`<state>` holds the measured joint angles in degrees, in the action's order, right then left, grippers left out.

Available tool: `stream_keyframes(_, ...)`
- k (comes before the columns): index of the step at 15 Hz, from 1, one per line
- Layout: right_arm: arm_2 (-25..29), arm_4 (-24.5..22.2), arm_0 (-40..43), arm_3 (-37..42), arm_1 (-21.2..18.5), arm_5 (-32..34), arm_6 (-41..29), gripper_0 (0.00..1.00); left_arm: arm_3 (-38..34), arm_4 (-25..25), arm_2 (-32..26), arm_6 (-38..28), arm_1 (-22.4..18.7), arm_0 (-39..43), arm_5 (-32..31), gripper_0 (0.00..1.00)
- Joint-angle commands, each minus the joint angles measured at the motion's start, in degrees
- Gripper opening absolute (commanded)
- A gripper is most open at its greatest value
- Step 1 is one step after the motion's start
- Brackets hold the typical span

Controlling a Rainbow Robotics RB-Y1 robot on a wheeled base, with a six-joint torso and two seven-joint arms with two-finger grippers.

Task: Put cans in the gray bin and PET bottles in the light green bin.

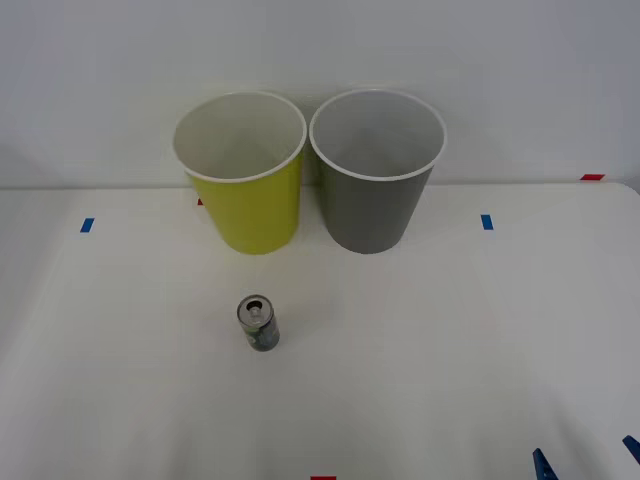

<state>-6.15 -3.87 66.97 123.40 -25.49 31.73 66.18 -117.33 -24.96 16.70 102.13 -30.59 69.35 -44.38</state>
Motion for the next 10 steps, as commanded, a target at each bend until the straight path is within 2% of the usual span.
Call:
stream_keyframes(1, 0.0, 0.0, 0.0, 0.0, 0.0, 0.0, 0.0, 1.0, 0.0, 0.0, 0.0, 0.0, 0.0, 0.0, 0.0, 1.0)
stream_keyframes(10, 0.0, 0.0, 0.0, 0.0, 0.0, 0.0, 0.0, 1.0, 0.0, 0.0, 0.0, 0.0, 0.0, 0.0, 0.0, 1.0)
